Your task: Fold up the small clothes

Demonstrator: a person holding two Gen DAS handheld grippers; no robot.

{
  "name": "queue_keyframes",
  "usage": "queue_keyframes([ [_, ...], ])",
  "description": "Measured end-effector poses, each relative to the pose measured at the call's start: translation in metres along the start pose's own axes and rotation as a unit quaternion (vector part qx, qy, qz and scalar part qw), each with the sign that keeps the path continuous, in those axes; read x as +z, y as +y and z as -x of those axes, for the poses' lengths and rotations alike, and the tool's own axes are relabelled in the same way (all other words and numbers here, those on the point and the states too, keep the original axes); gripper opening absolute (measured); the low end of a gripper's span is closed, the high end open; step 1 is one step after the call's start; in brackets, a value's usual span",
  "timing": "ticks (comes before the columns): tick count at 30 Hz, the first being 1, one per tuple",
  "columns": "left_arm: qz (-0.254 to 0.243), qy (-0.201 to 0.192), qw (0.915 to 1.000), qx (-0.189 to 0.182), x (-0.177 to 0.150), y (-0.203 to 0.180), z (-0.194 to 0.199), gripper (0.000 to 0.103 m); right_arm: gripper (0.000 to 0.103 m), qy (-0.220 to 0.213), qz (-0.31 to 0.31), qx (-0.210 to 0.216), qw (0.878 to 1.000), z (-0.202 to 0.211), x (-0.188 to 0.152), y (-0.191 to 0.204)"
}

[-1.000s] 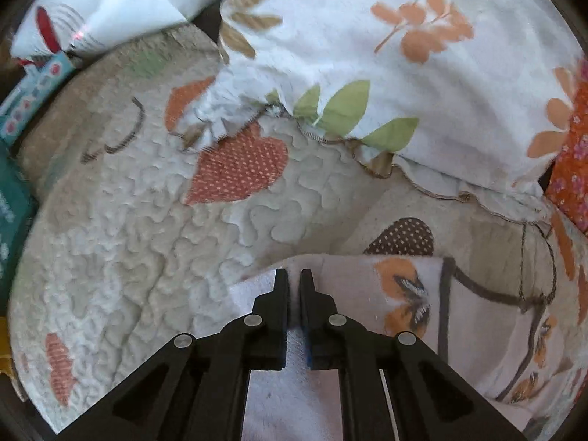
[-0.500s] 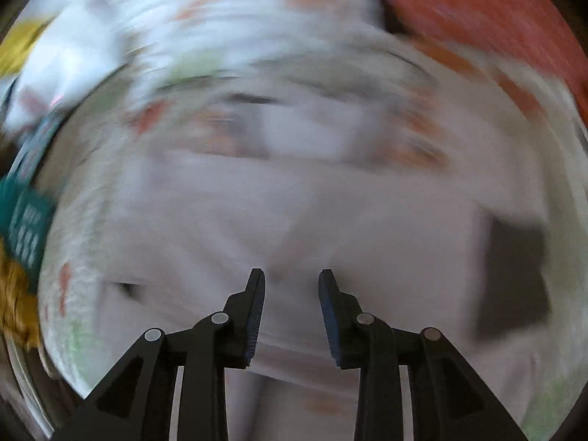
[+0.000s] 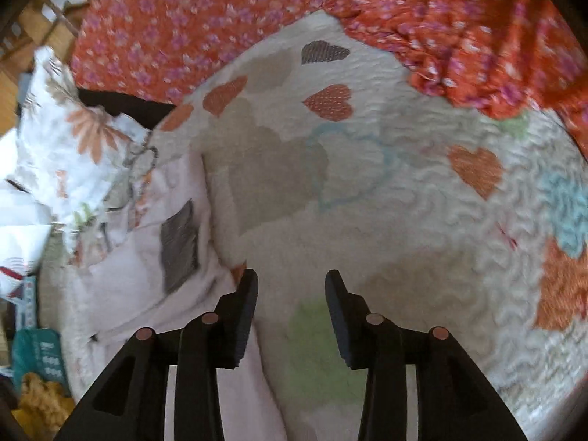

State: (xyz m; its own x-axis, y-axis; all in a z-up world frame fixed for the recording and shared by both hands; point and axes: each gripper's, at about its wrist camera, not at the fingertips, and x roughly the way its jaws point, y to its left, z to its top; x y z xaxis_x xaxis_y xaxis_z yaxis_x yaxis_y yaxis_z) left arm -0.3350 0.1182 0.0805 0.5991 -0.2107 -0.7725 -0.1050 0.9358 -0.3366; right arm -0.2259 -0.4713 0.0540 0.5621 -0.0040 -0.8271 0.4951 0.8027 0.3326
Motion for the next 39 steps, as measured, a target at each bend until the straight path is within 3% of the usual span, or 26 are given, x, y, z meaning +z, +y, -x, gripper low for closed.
queue_keyframes([
  [5, -0.024, 0.004, 0.9997, 0.01, 0.012, 0.003, -0.012, 0.092, 0.05, 0.029, -0.025, 0.067, 0.997, 0.014, -0.04, -0.012],
  [13, 0.006, 0.06, 0.9981, 0.013, 0.034, 0.049, -0.079, 0.091, 0.051, 0.087, -0.035, 0.087, 0.992, -0.03, -0.096, -0.012],
  [14, 0.016, 0.069, 0.9975, 0.004, 0.035, 0.056, -0.088, 0.089, 0.051, 0.078, -0.037, 0.096, 0.992, -0.031, -0.103, -0.012],
  [16, 0.031, 0.089, 0.9952, -0.027, 0.035, 0.066, -0.103, 0.075, 0.051, 0.074, -0.032, 0.113, 0.99, -0.031, -0.11, -0.01],
  [19, 0.035, 0.09, 0.994, -0.052, 0.032, 0.067, -0.115, 0.074, 0.051, 0.105, -0.039, 0.174, 0.978, -0.038, -0.129, -0.005],
  [27, 0.031, 0.094, 0.9841, -0.147, -0.006, 0.056, -0.114, 0.073, 0.051, 0.151, 0.012, 0.228, 0.962, -0.049, -0.179, 0.027],
  [33, 0.052, 0.112, 0.9777, -0.17, -0.026, 0.058, -0.112, 0.053, 0.051, 0.173, 0.01, 0.256, 0.951, -0.051, -0.206, 0.023],
  [39, 0.09, 0.136, 0.9699, -0.181, -0.046, 0.06, -0.118, 0.052, 0.051, 0.195, 0.008, 0.263, 0.945, -0.054, -0.232, 0.021],
])
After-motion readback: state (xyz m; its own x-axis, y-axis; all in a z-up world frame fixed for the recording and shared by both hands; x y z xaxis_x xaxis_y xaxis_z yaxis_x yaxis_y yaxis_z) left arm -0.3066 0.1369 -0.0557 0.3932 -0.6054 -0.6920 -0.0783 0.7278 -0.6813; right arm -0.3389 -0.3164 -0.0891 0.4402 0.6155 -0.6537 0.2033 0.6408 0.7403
